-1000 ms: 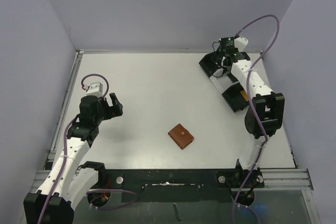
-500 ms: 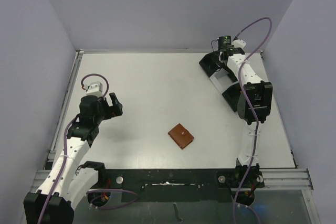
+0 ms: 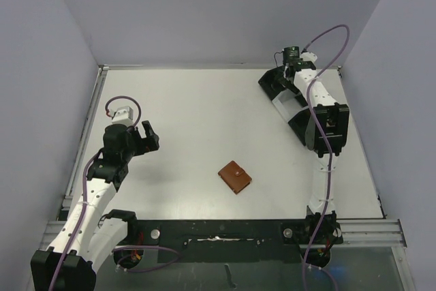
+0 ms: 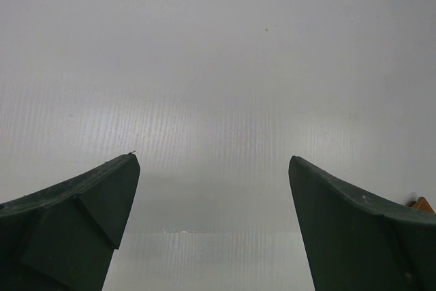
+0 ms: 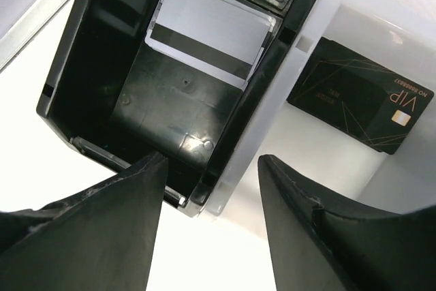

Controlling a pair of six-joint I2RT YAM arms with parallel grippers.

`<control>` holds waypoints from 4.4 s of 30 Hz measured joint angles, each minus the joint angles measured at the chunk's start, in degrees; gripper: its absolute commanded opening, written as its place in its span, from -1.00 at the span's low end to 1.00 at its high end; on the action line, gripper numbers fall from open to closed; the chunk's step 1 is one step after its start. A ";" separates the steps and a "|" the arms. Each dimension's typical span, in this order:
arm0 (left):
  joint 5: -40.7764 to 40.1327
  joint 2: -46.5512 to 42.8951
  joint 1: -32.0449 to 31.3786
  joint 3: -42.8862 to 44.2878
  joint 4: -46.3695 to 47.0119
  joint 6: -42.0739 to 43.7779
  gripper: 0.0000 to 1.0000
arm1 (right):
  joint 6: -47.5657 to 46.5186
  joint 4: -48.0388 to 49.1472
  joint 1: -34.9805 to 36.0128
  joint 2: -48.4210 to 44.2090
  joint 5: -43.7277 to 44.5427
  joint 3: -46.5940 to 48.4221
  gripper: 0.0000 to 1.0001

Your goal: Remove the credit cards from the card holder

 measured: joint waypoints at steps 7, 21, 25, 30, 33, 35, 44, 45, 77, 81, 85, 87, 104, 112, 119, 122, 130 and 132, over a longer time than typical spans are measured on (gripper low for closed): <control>0.02 0.00 0.00 0.00 0.00 0.02 0.84 | -0.50 -0.24 0.00 2.19 -1.05 1.62 -0.01; 0.28 0.26 0.00 0.00 0.00 0.09 0.84 | -2.45 3.98 2.03 -1.18 -1.14 -5.62 -0.26; 0.35 0.28 0.00 0.00 0.00 0.11 0.84 | -3.50 4.09 5.33 -3.13 0.00 -10.21 -0.31; 0.52 0.26 0.00 0.00 0.02 0.11 0.84 | -3.85 3.85 9.97 -6.01 0.96 -17.46 -0.36; 0.72 0.26 0.00 0.00 0.02 0.13 0.84 | -3.98 3.82 12.81 -9.01 1.42 -22.03 -0.38; 0.92 0.28 0.00 0.00 0.02 0.11 0.84 | -4.13 3.93 14.88 -11.52 1.57 -24.94 -0.38; 1.20 0.28 0.00 0.00 0.02 0.11 0.84 | -3.43 3.85 25.79 -20.35 2.05 -33.62 -0.43; 1.20 0.26 0.00 0.00 0.02 0.11 0.84 | -3.45 4.11 26.82 -20.87 2.08 -34.34 -0.47; 1.55 0.28 -0.09 0.00 0.00 0.13 0.84 | -3.50 7.89 38.16 -19.69 -2.75 -37.07 -0.37; 1.55 0.31 -0.09 0.00 0.00 0.13 0.84 | 0.07 6.16 39.56 -17.73 -0.52 -34.29 -0.37; 1.55 0.31 -0.09 0.00 0.00 0.13 0.84 | 2.43 5.38 40.89 -16.26 0.87 -32.22 -0.38; 1.55 0.31 -0.09 0.00 0.00 0.13 0.84 | 2.71 5.35 41.29 -16.17 1.22 -32.15 -0.41; 2.03 1.66 -0.20 0.00 0.00 0.13 0.84 | -0.07 9.42 42.47 -18.97 0.52 -37.29 -0.04; 2.45 1.70 -0.31 0.00 0.00 0.13 0.84 | -2.29 8.98 42.47 -21.31 -1.25 -37.07 0.10; 2.64 1.70 -0.31 0.00 0.00 0.13 0.84 | -2.38 9.20 41.99 -31.43 -1.36 -40.09 0.24; 2.93 1.79 -0.31 0.00 0.02 0.13 0.84 | -2.23 10.01 41.24 -35.15 -2.19 -42.71 0.26; 3.28 2.43 -0.31 0.00 0.00 0.13 0.84 | -2.45 13.77 37.48 -31.04 -9.27 -45.33 0.32; 3.28 2.43 -0.31 0.00 -0.02 0.13 0.84 | -2.56 14.23 37.46 -28.72 -10.73 -45.05 0.32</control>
